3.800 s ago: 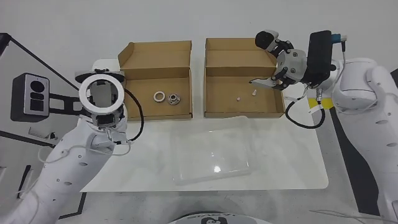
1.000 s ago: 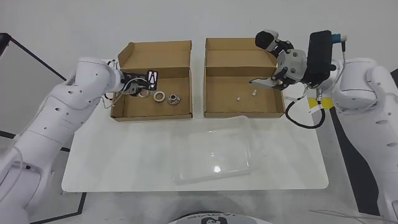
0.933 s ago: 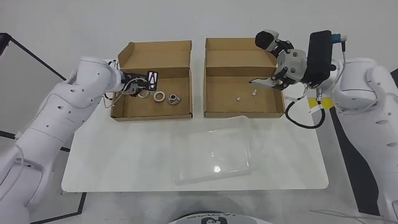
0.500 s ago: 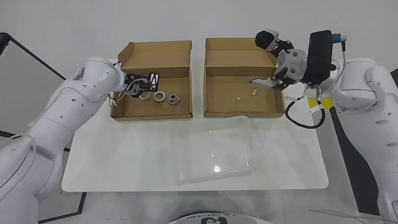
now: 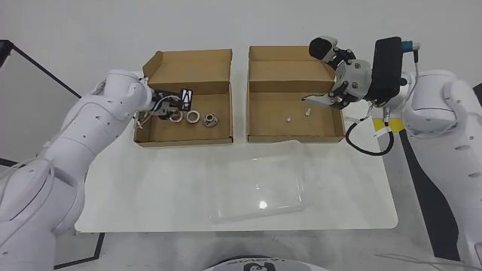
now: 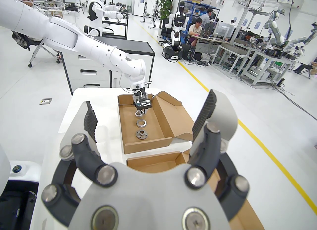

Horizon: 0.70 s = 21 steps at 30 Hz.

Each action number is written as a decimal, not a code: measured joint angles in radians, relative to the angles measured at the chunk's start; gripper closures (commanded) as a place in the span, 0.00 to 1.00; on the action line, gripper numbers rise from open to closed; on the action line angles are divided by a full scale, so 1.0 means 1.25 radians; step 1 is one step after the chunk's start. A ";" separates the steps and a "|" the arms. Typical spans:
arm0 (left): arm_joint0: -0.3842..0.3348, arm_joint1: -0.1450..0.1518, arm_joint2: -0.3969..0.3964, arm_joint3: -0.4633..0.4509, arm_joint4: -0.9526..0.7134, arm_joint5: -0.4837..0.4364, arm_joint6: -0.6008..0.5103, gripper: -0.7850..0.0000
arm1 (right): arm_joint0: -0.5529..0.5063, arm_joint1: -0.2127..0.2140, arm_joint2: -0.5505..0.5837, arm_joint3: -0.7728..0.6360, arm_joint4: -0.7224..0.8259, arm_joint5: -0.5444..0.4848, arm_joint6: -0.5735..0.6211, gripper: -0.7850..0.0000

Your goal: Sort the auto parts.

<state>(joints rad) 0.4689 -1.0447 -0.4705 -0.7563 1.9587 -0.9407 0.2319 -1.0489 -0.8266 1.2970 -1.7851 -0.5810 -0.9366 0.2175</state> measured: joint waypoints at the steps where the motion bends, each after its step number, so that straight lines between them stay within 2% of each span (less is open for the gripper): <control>1: -0.002 -0.001 0.000 0.004 0.001 0.000 0.003 0.38 | 0.000 0.000 0.000 0.000 0.000 0.000 0.000 0.00; 3: -0.005 -0.002 -0.001 0.011 0.002 0.004 0.013 0.38 | 0.000 0.000 0.000 0.000 0.000 0.000 0.000 0.00; 4: -0.007 -0.002 -0.002 0.012 0.002 0.007 0.018 0.34 | 0.000 0.000 0.000 0.000 0.000 0.000 0.000 0.00; 8: -0.014 0.003 -0.019 0.004 -0.004 0.023 0.042 0.00 | 0.000 0.000 0.000 0.000 0.000 0.000 0.000 0.00; 13: -0.004 0.024 -0.063 -0.033 -0.038 0.047 0.070 0.00 | 0.000 0.000 0.000 0.000 0.000 0.000 0.000 0.00; 16: 0.013 0.044 -0.100 -0.075 -0.068 0.050 0.082 0.00 | 0.000 0.000 0.000 0.000 0.000 0.000 0.000 0.00; 21: 0.068 0.092 -0.187 -0.195 -0.117 0.054 0.091 0.00 | 0.000 0.000 0.000 0.000 0.000 0.000 0.000 0.00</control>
<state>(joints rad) 0.5539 -0.9303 -0.7043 -1.0000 1.8129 -0.8731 0.3453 -1.0489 -0.8266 1.2970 -1.7851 -0.5810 -0.9366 0.2175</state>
